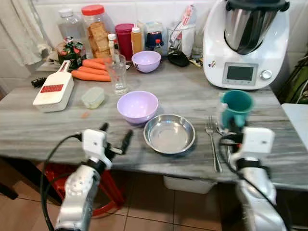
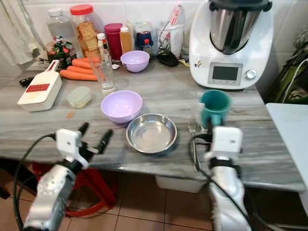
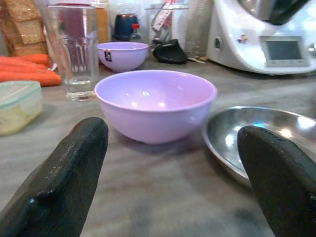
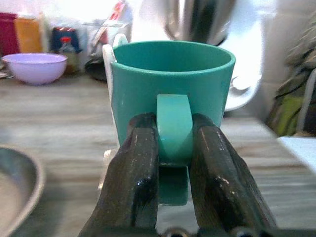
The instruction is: Setting the table
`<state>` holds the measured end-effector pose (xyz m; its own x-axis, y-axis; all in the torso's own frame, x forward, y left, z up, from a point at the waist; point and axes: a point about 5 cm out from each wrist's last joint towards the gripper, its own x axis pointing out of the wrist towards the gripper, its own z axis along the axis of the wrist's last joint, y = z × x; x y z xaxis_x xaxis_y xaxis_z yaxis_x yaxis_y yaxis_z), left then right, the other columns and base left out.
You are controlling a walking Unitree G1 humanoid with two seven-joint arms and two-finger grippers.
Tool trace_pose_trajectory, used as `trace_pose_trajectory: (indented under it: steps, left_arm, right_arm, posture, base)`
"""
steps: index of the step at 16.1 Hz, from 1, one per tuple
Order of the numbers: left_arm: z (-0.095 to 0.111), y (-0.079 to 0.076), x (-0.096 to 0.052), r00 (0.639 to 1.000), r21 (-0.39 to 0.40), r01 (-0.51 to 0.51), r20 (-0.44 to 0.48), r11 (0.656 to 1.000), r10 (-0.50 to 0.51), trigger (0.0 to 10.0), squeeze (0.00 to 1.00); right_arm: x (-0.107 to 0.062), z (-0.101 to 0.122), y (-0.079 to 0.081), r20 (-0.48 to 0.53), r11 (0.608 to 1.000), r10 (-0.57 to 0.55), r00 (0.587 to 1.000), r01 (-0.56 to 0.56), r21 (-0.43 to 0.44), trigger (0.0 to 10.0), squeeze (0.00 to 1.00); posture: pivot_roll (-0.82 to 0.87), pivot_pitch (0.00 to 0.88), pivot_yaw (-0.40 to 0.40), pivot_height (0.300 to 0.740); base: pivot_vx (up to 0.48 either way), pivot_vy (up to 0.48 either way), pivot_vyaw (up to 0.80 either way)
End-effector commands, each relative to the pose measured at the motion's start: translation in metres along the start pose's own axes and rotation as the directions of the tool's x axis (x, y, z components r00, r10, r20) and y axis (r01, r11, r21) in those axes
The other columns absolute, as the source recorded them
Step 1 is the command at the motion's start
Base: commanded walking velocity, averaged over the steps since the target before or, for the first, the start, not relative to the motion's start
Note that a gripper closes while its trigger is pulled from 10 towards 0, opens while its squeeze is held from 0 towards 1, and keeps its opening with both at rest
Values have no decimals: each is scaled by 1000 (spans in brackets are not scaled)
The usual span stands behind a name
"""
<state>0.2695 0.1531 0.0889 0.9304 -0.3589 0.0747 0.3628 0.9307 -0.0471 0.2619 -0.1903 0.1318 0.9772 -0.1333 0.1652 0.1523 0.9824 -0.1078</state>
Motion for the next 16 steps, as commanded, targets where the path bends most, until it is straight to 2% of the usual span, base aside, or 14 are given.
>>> trace_pose_trajectory:
  steps: [1,3,7,9,13,16]
  left_arm:
    - [3,5,-7,1000,27,4,8,1000,-5,10000,0]
    - [0,5,-12,1000,21,27,-7,999,-27,10000,0]
    - [-1,6,-15,999,21,49,-26,999,-48,10000,0]
    - [-1,5,-15,997,15,71,-30,997,-70,10000,0]
    - [0,-6,-17,985,25,170,-31,985,-169,10000,0]
    - [2,-7,-17,980,19,196,-31,980,-196,10000,0]
  right_arm:
    - [6,9,9,40,999,42,998,-43,18,10000,0]
    - [12,12,8,56,997,78,995,-77,-14,10000,0]
    - [30,17,-1,73,998,62,995,-61,-22,10000,0]
    - [38,17,-5,70,999,48,996,-47,-10,10000,0]
    - [54,14,0,48,997,81,995,-82,9,10000,0]
    - [71,10,2,18,995,100,995,-100,13,10000,0]
  posture:
    - [-55,0,26,740]
    - [-50,0,19,740]
    - [-46,0,15,740]
    - [-37,0,12,740]
    - [-31,0,12,740]
    - [-21,0,10,740]
  base:
    - [0,0,0]
    - [0,0,0]
    - [0,0,764]
    - [0,0,0]
    - [0,0,0]
    - [0,0,0]
